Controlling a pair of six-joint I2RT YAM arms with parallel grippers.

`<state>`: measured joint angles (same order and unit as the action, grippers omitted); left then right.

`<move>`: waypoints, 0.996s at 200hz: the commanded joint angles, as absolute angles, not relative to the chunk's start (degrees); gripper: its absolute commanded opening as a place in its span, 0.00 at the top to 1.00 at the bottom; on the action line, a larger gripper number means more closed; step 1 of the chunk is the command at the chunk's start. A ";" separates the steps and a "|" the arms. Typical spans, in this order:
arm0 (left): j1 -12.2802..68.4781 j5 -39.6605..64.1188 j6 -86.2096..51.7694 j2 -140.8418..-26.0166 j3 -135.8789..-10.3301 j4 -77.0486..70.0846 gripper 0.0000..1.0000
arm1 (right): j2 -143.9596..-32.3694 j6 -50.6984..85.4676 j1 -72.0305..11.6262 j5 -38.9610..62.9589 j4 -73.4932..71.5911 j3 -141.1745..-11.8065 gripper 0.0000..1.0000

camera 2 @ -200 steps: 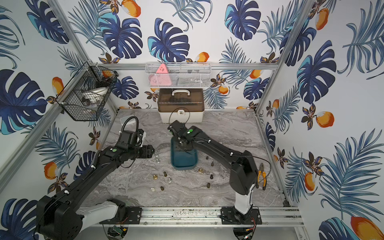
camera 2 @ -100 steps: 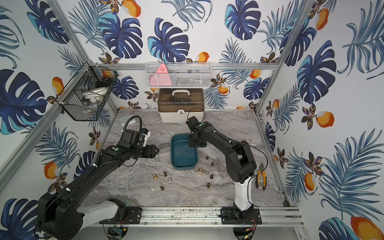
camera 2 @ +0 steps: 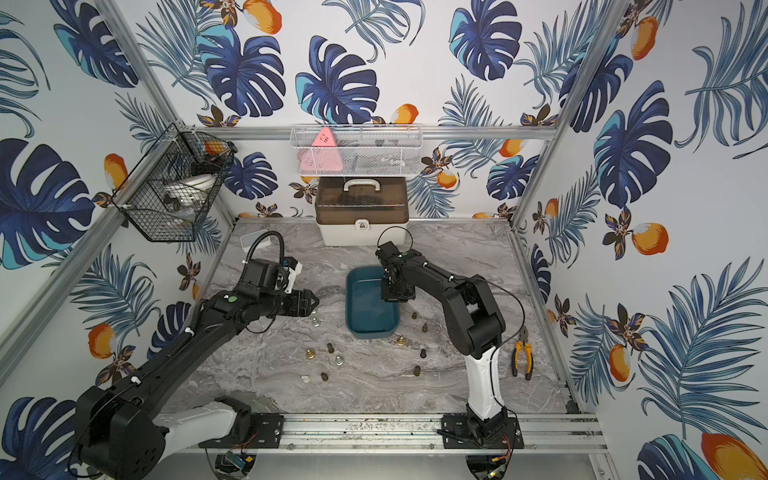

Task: Put the chess pieces into the storage box
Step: Adjust the storage box at the center of the board.

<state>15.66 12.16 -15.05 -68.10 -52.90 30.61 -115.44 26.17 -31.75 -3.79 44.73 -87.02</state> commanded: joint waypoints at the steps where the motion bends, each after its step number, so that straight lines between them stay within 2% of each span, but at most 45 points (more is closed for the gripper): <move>1: 15.67 12.67 -14.48 -67.70 -52.99 29.83 0.24 | -113.14 28.13 -31.68 -3.79 42.19 -85.92 0.85; 52: 15.68 12.75 -14.50 -67.85 -53.09 30.09 0.23 | -111.73 30.61 -32.25 -2.85 42.28 -84.26 0.95; 81: 15.66 12.72 -14.46 -67.78 -52.99 30.14 0.23 | -111.09 29.66 -32.56 -2.97 41.37 -82.93 0.98; 199: 15.64 13.15 -14.15 -68.55 -53.27 30.49 0.23 | -107.83 26.70 -34.98 -2.71 42.94 -79.72 0.98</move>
<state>15.66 12.84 -15.03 -68.62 -52.93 30.61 -108.20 27.33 -34.89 -2.28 42.65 -79.96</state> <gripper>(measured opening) 0.771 0.098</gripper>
